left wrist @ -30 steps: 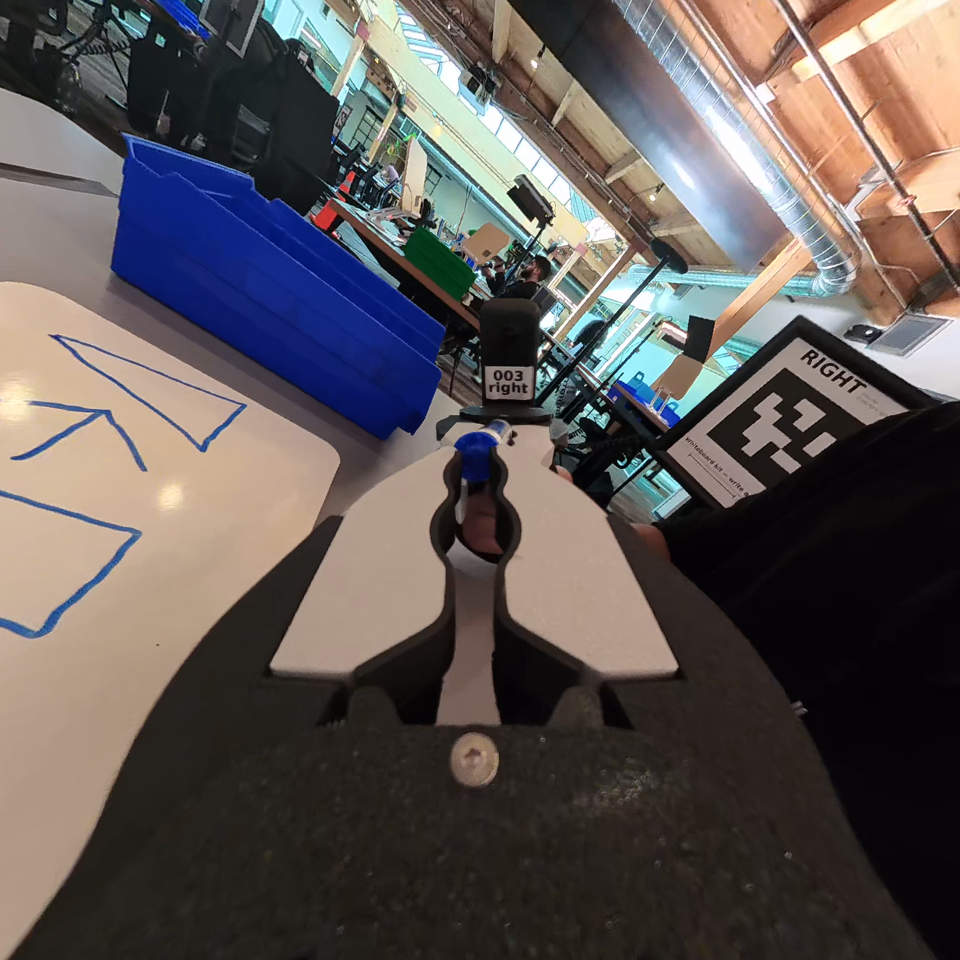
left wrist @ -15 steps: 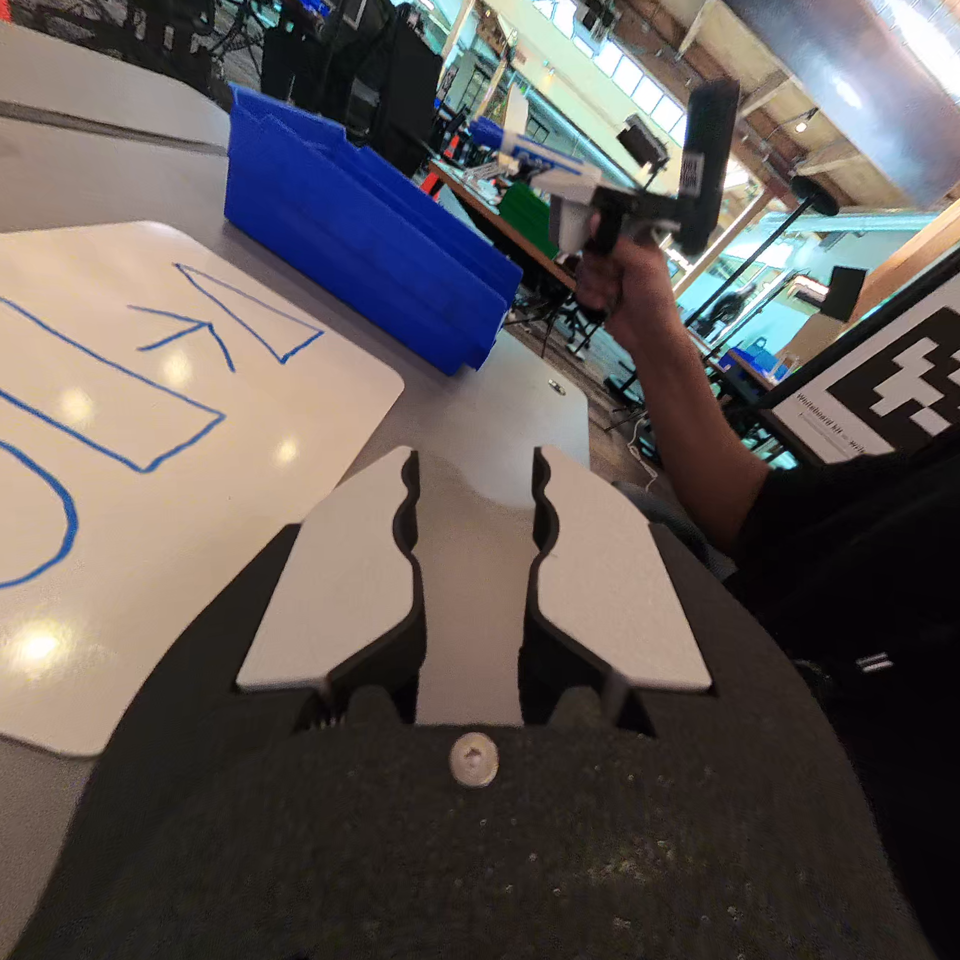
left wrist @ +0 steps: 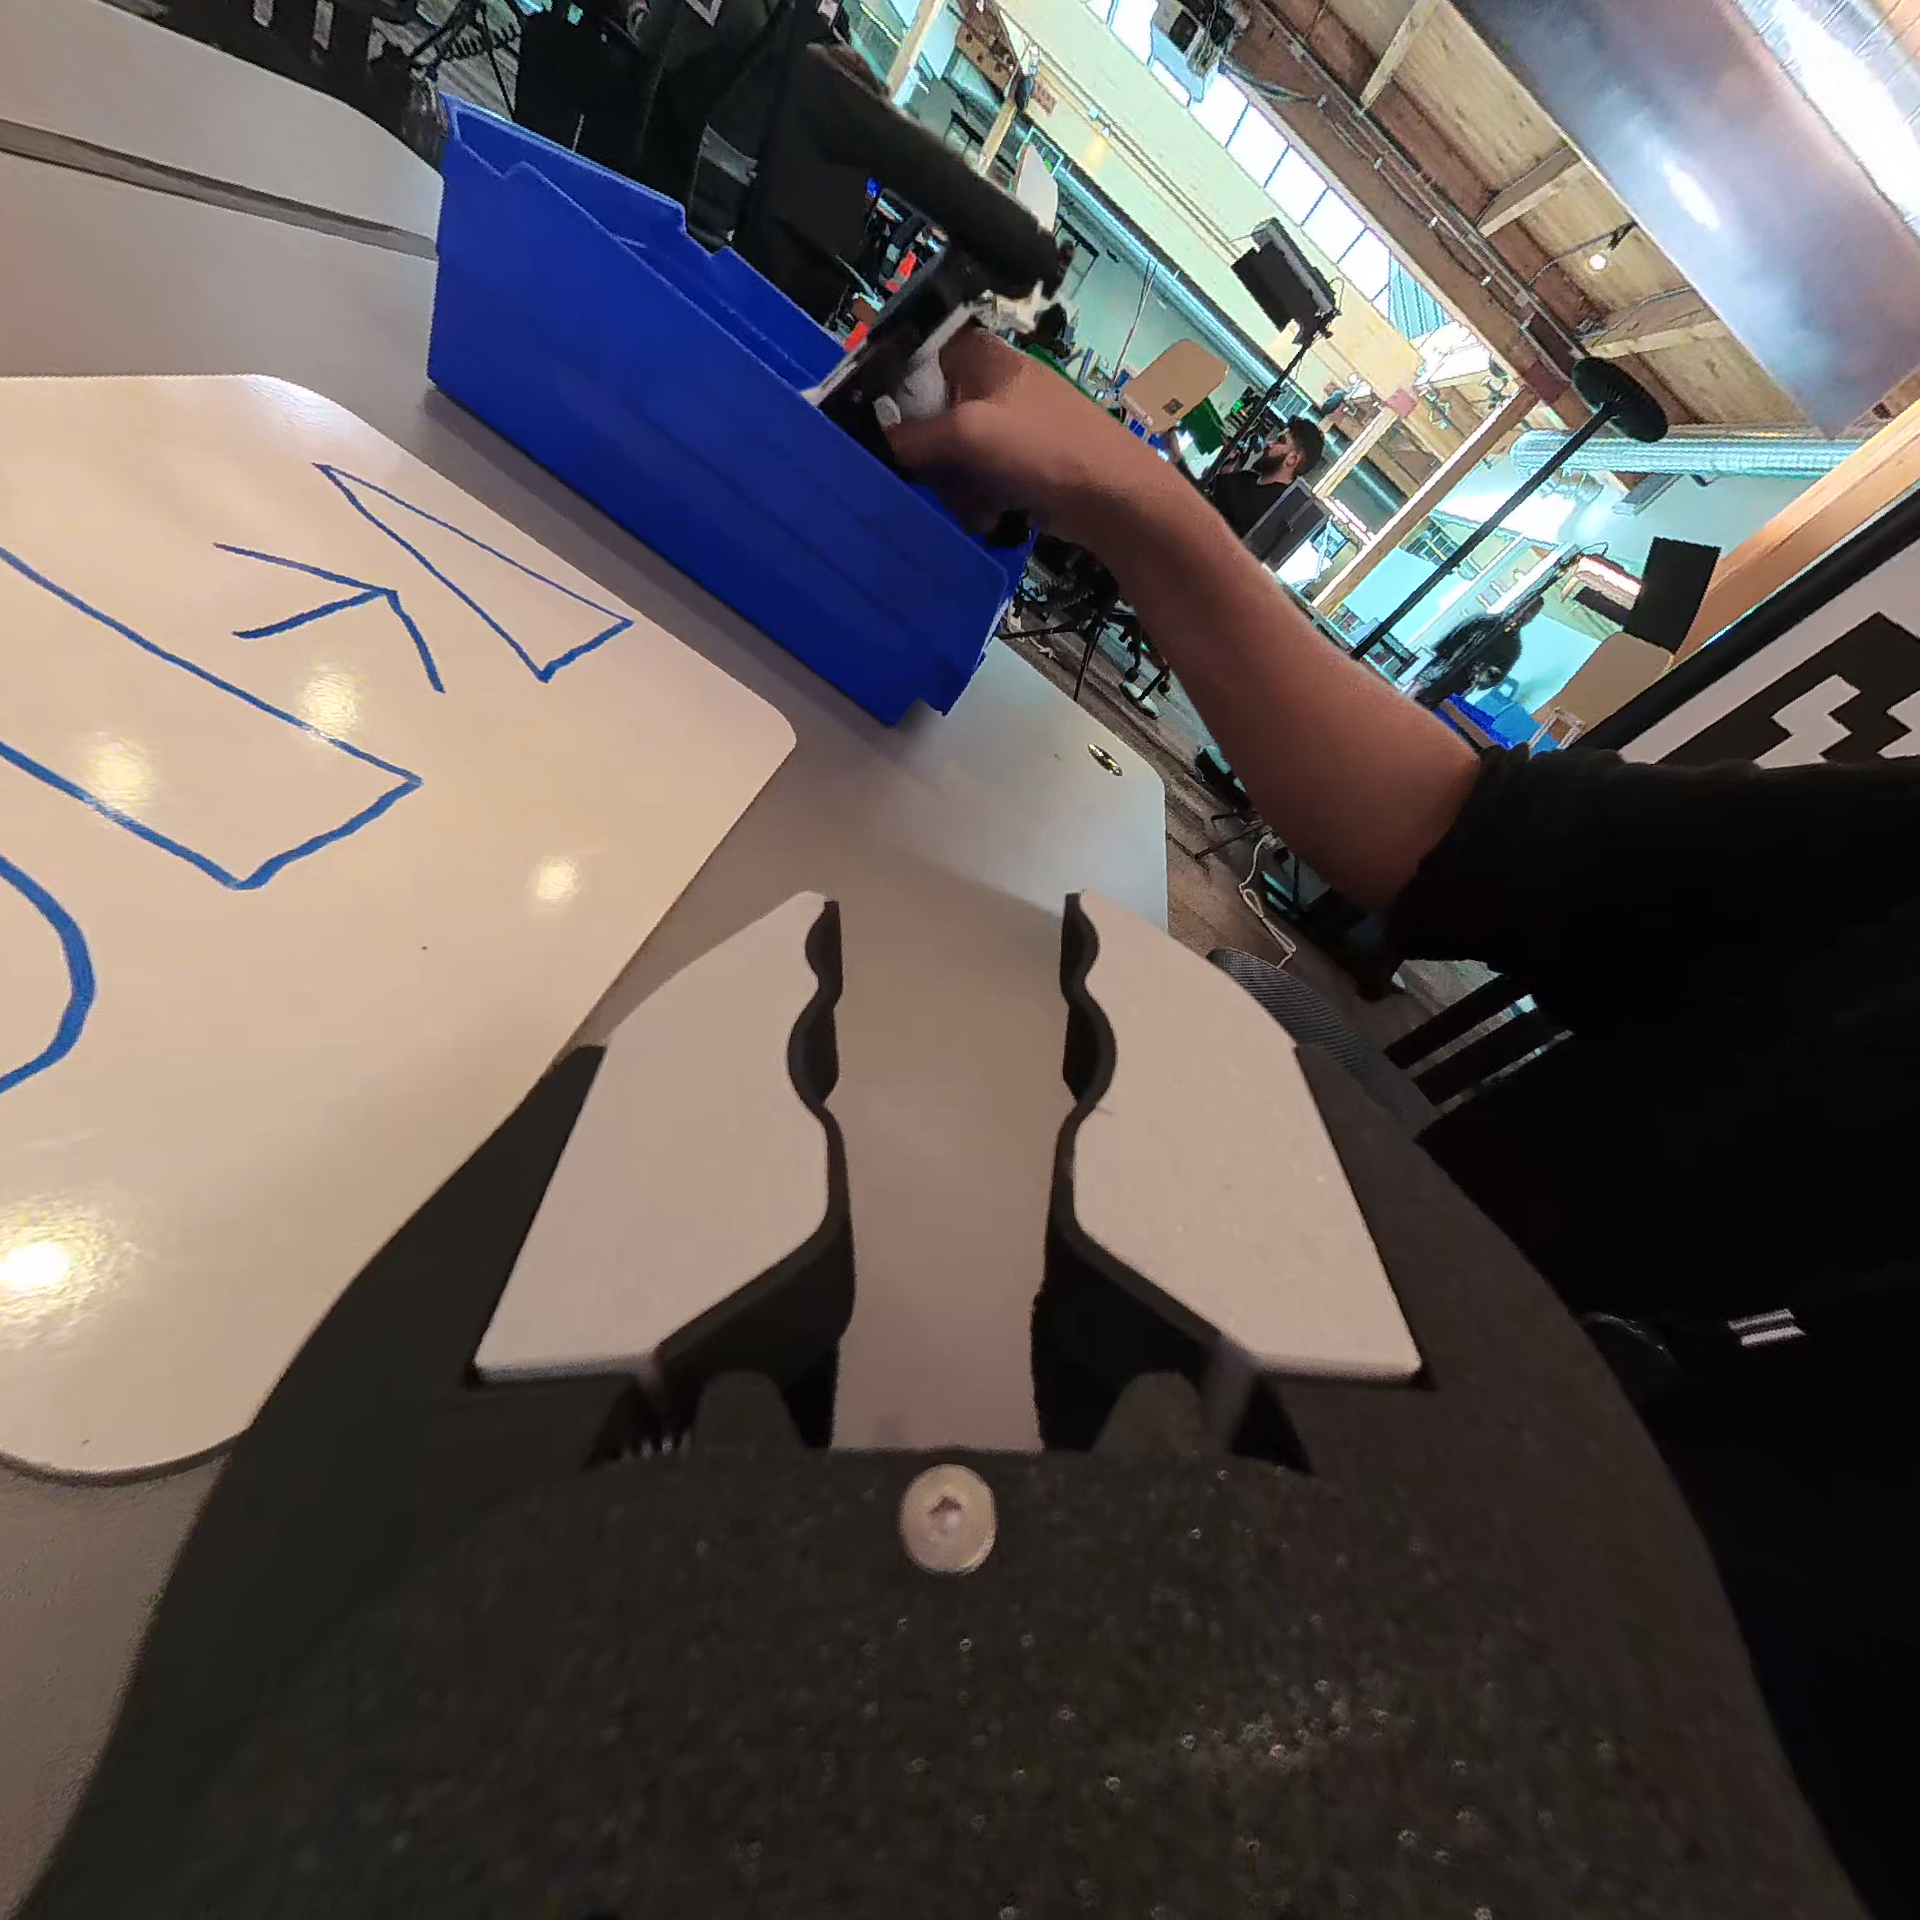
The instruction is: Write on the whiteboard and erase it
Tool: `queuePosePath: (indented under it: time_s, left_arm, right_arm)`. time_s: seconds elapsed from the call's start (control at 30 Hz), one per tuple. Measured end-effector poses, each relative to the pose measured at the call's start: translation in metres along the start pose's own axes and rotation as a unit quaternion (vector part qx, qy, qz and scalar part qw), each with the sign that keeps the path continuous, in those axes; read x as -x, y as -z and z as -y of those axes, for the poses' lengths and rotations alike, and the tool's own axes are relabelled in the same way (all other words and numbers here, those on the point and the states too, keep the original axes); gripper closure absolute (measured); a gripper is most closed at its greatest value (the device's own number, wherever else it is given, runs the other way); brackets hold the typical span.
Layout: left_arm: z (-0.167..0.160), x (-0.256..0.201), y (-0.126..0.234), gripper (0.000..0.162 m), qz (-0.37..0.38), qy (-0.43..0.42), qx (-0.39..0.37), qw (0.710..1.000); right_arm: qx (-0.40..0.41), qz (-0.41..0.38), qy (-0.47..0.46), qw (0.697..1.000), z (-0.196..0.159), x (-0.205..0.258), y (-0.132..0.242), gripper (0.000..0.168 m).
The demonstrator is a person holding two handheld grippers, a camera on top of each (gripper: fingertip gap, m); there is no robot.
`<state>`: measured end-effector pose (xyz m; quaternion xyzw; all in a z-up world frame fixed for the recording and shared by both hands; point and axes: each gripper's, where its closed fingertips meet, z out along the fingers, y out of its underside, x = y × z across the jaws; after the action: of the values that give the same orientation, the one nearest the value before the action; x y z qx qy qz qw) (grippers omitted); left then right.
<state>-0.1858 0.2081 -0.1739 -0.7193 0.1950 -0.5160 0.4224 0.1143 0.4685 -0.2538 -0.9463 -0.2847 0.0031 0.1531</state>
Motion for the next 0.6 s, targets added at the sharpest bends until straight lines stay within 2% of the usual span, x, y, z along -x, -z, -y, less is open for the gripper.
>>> queuePosePath:
  time_s: [0.23, 0.37, 0.5, 0.6]
  left_arm:
    - [-0.007, 0.0, 0.0, 0.122, -0.003, 0.005, 0.01, 1.0]
    - [-0.008, -0.002, 0.0, 0.122, -0.006, 0.004, 0.012, 1.0]
    - [-0.011, -0.004, -0.005, 0.122, -0.008, 0.002, 0.021, 1.0]
    - [-0.013, -0.006, -0.008, 0.122, -0.01, -0.002, 0.029, 1.0]
  right_arm:
    - [0.123, 0.105, -0.046, 0.986, -0.044, 0.029, -0.005, 0.149]
    - [0.193, 0.123, -0.035, 0.973, -0.072, 0.033, -0.004, 0.149]
    - [0.238, 0.138, -0.027, 0.961, -0.078, 0.031, -0.001, 0.149]
    - [0.267, 0.169, -0.02, 0.949, -0.08, 0.032, 0.001, 0.142]
